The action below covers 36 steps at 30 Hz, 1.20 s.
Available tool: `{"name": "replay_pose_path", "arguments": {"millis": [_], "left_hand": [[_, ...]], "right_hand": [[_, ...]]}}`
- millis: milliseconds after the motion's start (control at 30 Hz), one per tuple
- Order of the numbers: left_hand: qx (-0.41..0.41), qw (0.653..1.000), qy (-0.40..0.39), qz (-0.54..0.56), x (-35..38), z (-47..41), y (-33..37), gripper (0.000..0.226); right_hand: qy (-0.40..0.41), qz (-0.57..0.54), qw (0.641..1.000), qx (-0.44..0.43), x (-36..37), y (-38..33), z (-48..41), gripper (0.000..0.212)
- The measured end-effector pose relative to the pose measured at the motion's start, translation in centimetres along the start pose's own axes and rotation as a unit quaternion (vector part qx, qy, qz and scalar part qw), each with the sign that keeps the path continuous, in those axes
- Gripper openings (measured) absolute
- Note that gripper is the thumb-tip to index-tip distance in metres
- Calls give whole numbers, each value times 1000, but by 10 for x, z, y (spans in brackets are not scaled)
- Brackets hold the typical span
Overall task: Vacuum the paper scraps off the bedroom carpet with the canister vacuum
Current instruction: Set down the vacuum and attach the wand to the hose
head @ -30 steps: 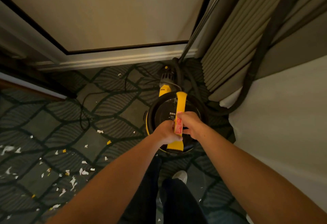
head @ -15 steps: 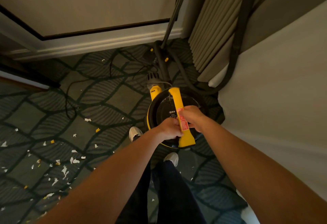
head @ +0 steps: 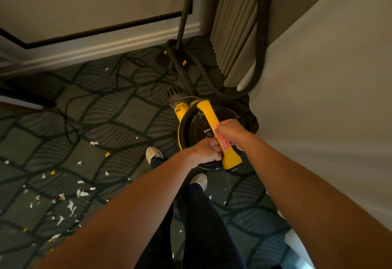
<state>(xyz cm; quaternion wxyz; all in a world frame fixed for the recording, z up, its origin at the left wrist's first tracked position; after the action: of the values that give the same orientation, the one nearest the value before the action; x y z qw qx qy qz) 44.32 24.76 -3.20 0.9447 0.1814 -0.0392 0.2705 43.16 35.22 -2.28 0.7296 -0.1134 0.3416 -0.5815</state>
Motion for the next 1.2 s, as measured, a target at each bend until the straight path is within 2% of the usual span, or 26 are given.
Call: {"name": "replay_pose_path", "arguments": {"millis": [267, 433, 533, 767, 967, 1200], "left_hand": [[-4, 1000, 16, -24, 10, 0, 6, 64], [-13, 998, 43, -46, 7, 6, 15, 60], [-15, 997, 66, -30, 2, 16, 21, 57], [-1, 985, 174, 13, -30, 41, 62, 52], [94, 959, 262, 57, -80, 76, 116, 46], [126, 944, 286, 103, -158, 113, 177, 47]], "right_hand": [[4, -9, 1000, 24, -15, 28, 13, 26], [-1, -36, 999, 16, -18, 21, 18, 21], [-3, -35, 999, 7, -26, 10, 30, 27], [72, -69, 993, -68, -68, -49, 53, 33], [119, -61, 982, -134, -99, -107, 62, 32], [153, -99, 967, -181, -125, -197, 35, 35]]}}
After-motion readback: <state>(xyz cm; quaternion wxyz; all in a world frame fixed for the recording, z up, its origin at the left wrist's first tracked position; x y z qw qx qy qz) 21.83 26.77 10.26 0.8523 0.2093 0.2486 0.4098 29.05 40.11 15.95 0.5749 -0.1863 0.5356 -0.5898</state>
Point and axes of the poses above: each hand's wrist, its own z-axis away from the middle knuckle, its own x-axis out of the palm, y = z × x, the point moved 5 cm from there along -z, towards the middle knuckle, and after that the axes turned 14 degrees about -x, right-handed, at the moved point
